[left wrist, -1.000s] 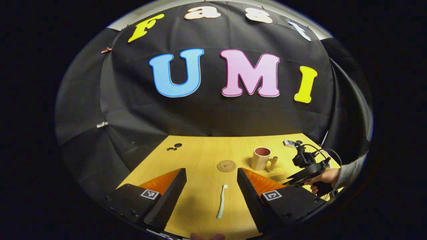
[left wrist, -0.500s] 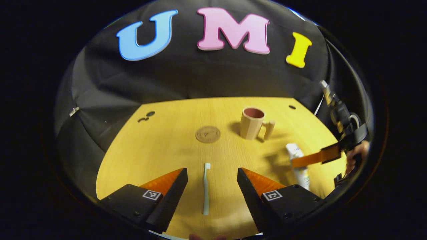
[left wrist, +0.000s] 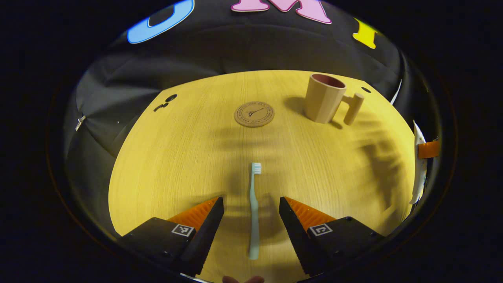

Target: Put the toothbrush and toothpaste on the desktop into the cup, then pick up the cup and place it on the coaster on the desktop.

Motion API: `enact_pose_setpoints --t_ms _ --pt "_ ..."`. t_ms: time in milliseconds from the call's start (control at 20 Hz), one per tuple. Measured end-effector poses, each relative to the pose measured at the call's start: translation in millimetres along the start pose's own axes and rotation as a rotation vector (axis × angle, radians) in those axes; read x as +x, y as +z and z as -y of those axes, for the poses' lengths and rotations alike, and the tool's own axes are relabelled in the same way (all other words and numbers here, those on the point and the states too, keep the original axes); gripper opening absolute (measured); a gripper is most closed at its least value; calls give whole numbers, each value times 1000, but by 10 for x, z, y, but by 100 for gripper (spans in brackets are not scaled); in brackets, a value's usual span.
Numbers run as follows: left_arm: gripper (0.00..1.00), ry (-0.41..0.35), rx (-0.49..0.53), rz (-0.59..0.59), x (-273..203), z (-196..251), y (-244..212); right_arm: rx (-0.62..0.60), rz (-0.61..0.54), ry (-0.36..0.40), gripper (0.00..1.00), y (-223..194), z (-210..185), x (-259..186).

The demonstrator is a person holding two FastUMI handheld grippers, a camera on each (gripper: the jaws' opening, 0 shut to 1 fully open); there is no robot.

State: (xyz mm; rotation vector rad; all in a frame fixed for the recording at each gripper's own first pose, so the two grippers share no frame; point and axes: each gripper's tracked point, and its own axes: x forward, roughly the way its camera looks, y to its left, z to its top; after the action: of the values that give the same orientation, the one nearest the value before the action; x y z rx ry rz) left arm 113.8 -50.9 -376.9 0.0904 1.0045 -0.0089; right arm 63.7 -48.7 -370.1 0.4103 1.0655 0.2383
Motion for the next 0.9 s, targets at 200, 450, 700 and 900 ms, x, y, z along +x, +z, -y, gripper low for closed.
enact_pose_setpoints --t_ms 200,450,700,900 --pt "92 8 15 -59 127 -53 -109 29 13 -1 13 44 99 -16" --pt "88 -12 12 -78 156 -29 -121 51 22 -4 14 76 160 -27" --pt "49 -44 -73 -114 106 18 -170 65 31 11 14 103 103 -48" --pt "17 -52 -46 -126 156 14 -167 75 30 16 14 86 86 -42"
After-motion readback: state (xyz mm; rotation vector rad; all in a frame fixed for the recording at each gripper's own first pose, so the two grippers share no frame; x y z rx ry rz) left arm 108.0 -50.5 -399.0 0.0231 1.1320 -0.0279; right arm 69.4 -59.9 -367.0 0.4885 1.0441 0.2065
